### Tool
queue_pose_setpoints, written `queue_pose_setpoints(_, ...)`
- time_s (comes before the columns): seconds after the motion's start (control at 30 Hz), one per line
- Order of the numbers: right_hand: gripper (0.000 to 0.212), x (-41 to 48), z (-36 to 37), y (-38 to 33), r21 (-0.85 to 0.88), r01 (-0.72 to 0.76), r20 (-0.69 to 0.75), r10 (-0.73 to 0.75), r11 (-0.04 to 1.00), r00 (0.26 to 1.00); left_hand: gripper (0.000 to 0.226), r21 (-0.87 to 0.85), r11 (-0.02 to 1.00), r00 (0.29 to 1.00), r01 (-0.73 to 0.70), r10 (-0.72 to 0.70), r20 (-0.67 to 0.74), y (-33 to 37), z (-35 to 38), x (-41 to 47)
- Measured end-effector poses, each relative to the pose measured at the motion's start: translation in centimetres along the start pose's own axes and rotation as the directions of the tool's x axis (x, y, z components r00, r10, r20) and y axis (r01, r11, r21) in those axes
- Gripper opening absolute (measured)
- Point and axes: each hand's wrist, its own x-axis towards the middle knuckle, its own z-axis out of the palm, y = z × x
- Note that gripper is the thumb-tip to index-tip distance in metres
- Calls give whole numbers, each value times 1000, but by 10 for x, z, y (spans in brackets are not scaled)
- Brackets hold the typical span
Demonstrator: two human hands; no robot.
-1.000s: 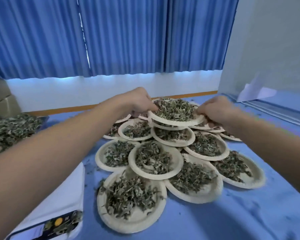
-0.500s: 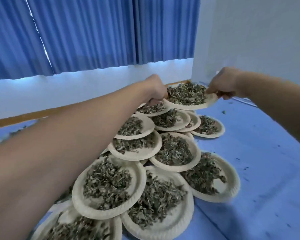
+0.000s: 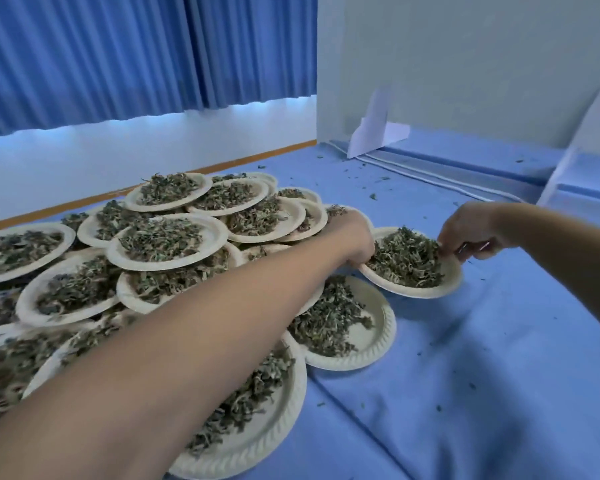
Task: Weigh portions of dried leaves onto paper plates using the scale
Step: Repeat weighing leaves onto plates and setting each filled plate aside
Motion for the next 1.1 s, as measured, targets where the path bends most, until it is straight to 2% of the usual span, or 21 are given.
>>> queue_pose_setpoints(0.13, 24, 2, 13, 3, 55, 28, -107, -22, 998, 994, 10, 112, 993, 999, 25, -29, 29, 5, 11, -9)
queue_pose_setpoints(0.23, 32, 2, 20, 1, 50, 39, -183, -30, 998, 983, 22, 16, 999, 998, 43, -44, 33, -1, 12, -13)
queue_pose_setpoints(0.3, 31, -1, 21, -4, 57, 46, -275, -28, 997, 961, 16, -83, 996, 999, 41, -40, 12, -7, 9, -18)
queue_pose_setpoints(0.37, 25, -9, 23, -19, -10, 82, -407, -79, 997, 910, 12, -152, 988, 999, 6, -11, -33, -17, 0, -24)
queue_pose_setpoints(0.43, 15, -21, 29, -44, -52, 195, -507, -194, 979, 840, 10, -181, 982, 994, -59, 42, -100, -32, -13, -34)
queue_pose_setpoints(0.5, 15, -37, 43, -79, -82, 346, -544, -333, 935, 770, 11, -193, 972, 979, -131, 96, -180, -49, -31, -49)
queue_pose_setpoints(0.63, 19, -87, 93, -170, -133, 664, -490, -632, 735, 601, 14, -137, 966, 942, -218, 172, -290, -99, -77, -98)
queue_pose_setpoints(0.73, 16, -130, 139, -238, -91, 815, -420, -764, 572, 490, 31, -53, 987, 915, -151, 119, -387, -149, -115, -152)
queue_pose_setpoints(0.87, 16, -191, 203, -321, -71, 927, -324, -887, 368, 327, 17, 17, 1000, 886, 12, -2, -463, -234, -162, -244)
queue_pose_setpoints(0.93, 13, -222, 237, -354, -79, 963, -249, -941, 256, 229, 15, 15, 996, 847, 92, -70, -527, -276, -179, -291)
queue_pose_setpoints(1.1, 13, -285, 313, -409, -148, 987, 1, -998, -58, -58, 12, 1, 960, 757, 279, -220, -615, -362, -199, -386)
